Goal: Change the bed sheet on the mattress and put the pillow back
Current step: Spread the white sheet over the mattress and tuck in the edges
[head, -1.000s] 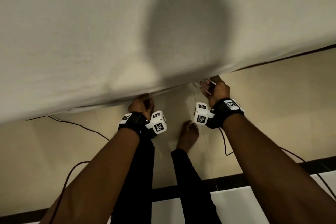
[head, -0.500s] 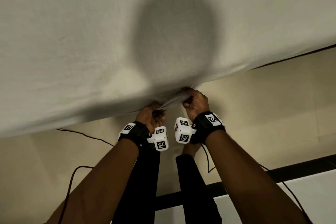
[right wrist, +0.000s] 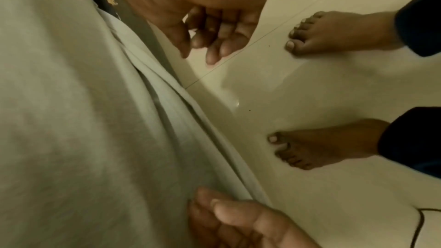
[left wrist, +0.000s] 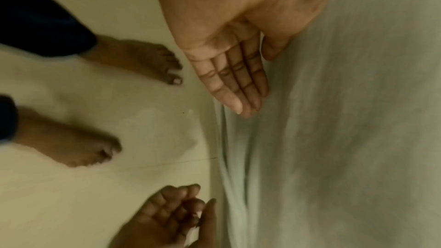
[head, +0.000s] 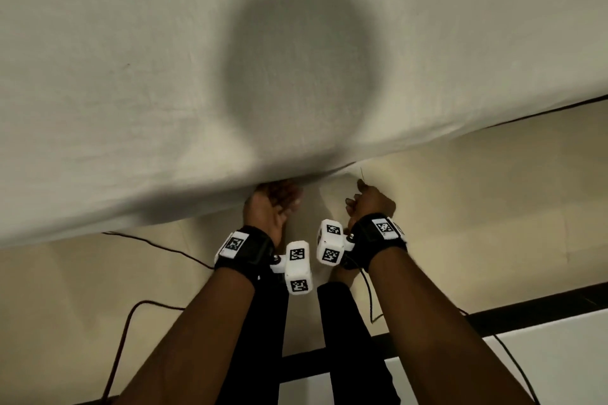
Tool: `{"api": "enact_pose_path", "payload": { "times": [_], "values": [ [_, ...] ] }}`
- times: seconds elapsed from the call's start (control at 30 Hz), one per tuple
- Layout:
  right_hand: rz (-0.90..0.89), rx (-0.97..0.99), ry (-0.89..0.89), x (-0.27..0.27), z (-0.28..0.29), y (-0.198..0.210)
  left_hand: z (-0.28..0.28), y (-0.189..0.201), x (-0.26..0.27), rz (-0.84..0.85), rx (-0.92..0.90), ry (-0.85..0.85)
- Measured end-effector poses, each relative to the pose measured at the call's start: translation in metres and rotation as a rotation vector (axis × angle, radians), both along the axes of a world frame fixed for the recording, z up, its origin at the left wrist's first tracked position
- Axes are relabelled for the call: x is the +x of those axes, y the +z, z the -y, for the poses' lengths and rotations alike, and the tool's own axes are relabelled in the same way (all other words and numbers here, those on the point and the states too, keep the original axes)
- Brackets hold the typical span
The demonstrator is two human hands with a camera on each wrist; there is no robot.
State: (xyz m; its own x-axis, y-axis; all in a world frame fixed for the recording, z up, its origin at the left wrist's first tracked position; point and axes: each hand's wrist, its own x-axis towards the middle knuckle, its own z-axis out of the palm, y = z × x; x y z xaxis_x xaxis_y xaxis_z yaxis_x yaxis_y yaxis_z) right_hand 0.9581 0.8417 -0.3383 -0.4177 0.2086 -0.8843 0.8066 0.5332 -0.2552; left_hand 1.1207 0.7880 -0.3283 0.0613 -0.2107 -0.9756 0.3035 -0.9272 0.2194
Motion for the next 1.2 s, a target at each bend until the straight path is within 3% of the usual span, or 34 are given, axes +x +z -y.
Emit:
{"api": "enact_pose_path", "payload": {
  "times": [0.1,0.17,0.33,0.47,0.57,0.67,0.93,1.2],
  "values": [
    [0.099,-0.329,-0.055,0.000,0.006,0.009,0.011,0.003,0.011,-0.045,-0.043,0.338],
    [0.140,-0.471,-0.148,-0.005,0.013,0.014,0.014,0.005,0.010,-0.037,-0.059,0.450],
    [0.201,-0.536,-0.356,-0.015,0.012,0.009,0.015,0.009,-0.012,-0.068,-0.075,0.622],
    [0.308,-0.668,-0.411,-0.013,0.010,0.009,0.010,0.005,-0.009,-0.245,-0.035,0.754],
    [0.346,-0.733,-0.421,-0.006,0.014,0.010,0.005,0.004,-0.006,-0.342,-0.066,0.766],
    [0.341,-0.736,-0.507,-0.004,0.015,0.005,-0.005,-0.001,-0.004,-0.380,-0.084,0.728],
    [0.273,-0.770,-0.523,0.010,0.043,0.005,0.004,-0.006,0.019,-0.438,-0.075,0.639],
    [0.216,-0.761,-0.552,-0.003,0.054,-0.014,0.006,-0.019,0.020,-0.516,-0.159,0.726]
  ]
}}
